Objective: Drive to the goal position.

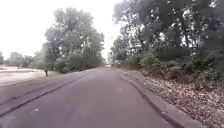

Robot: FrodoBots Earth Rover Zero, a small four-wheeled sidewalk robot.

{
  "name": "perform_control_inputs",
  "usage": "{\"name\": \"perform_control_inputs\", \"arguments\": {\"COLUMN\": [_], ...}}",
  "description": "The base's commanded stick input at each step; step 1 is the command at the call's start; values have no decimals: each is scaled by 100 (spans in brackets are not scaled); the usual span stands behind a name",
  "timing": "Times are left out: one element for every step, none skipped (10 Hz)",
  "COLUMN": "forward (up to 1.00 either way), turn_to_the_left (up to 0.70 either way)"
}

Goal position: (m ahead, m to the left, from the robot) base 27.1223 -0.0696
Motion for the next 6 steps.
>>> {"name": "perform_control_inputs", "arguments": {"forward": [85, 85, 85, 85, 85, 85], "turn_to_the_left": [-6, 2, 2, 2, 2, 2]}}
